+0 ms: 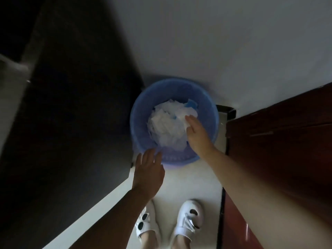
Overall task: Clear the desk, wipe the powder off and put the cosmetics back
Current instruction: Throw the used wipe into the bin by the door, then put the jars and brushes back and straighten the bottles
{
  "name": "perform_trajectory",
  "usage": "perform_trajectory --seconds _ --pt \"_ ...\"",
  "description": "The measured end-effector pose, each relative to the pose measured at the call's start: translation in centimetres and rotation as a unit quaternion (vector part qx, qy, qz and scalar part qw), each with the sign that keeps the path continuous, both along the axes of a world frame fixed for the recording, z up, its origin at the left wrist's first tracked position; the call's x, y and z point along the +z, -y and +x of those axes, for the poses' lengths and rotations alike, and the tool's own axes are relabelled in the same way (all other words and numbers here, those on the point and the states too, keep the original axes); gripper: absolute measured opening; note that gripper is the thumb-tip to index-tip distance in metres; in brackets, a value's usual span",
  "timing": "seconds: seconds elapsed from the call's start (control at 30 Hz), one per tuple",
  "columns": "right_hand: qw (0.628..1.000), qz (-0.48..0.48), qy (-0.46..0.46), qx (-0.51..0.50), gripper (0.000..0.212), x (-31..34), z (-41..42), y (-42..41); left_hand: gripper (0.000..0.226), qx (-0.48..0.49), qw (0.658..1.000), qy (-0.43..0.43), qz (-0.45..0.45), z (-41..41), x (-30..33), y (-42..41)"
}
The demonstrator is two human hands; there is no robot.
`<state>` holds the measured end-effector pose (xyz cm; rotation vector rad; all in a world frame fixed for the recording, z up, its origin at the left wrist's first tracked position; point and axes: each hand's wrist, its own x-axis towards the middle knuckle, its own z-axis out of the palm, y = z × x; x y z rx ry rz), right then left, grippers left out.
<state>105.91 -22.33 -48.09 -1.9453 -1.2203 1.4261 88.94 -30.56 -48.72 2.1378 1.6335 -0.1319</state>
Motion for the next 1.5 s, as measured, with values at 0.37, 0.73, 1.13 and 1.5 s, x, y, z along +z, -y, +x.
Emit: perform_trajectory --seconds 0.37,0.73,1.13,1.5 --pt "0.998 -0.012 -0.05 -0.041 0.045 -0.2 0.9 -0.6 0.045 -0.031 0.999 -0.015 0.004 -1.1 0.4 -0.2" --pt "0.997 0.027 0.066 0.011 0.048 23.6 3.4 0.7 0.051 0.007 0.998 0.02 0.058 -0.6 22.1 -4.5" --pt "0.955 0.157 0.124 0.22 0.052 43.8 -2.3 5.9 0.059 0.082 0.981 0.077 0.157 -6.2 42.6 1.4" --pt "0.922 0.261 0.132 0.252 0.05 52.3 -16.6 7.7 0.054 0.119 0.959 0.098 0.239 -22.4 52.3 2.4"
